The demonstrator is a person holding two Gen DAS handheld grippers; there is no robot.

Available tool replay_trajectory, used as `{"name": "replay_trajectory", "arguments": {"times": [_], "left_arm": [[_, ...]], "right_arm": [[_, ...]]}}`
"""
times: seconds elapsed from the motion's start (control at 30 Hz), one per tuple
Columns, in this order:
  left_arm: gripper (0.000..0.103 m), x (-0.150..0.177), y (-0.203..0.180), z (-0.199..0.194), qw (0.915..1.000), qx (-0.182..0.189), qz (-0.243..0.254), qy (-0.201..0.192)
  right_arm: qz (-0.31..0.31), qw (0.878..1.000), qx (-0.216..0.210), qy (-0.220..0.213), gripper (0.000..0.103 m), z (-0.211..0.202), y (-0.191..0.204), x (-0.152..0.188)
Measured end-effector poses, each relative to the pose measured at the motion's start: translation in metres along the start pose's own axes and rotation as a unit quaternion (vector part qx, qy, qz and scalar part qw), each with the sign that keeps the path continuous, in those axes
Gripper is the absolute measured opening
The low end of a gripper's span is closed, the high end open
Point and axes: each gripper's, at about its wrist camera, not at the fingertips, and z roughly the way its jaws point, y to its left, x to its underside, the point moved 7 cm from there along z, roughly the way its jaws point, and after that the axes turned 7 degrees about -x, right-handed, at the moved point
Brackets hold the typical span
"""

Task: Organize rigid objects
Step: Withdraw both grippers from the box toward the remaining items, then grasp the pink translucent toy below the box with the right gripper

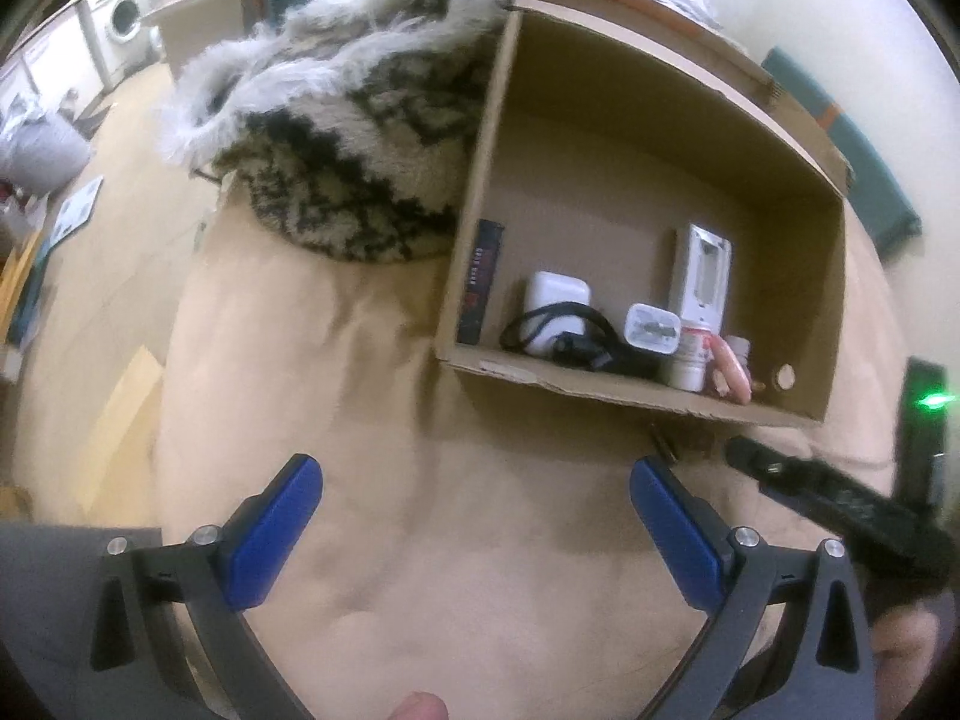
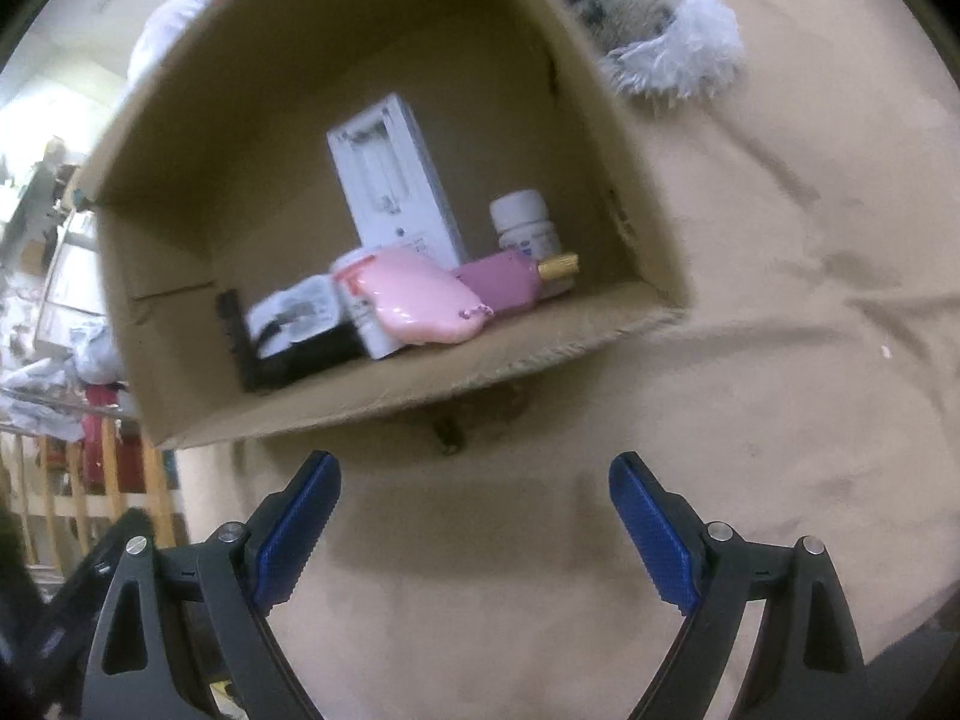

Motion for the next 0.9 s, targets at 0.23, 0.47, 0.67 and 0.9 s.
{"name": "replay_trajectory", "arguments": {"times": [0.23,0.47,0.67,0.9], "left_arm": [[0.102,-0.011,0.018,-0.003,0.9985,0.000,-0.055,0.003],[0.102,-0.014,0.018,-0.008,0.9980,0.014,-0.062,0.005],[0.102,-0.013,0.016,-0.011,0.9980,0.017,-0.061,0.005],[0.102,-0.014,0.017,-0.010,0.9977,0.016,-0.065,0.007]], "right_arm": [[-0.042,0.998,0.054,0.000,0.098,0.039,0.025,-0.015],[-0.060,0.995,0.086,-0.005,0.103,0.073,0.044,-0.022],[-0.122,0.976,0.179,-0.001,0.103,0.096,0.057,-0.024],[-0.127,0.978,0.165,-0.021,0.100,0.089,0.060,-0.023]]}}
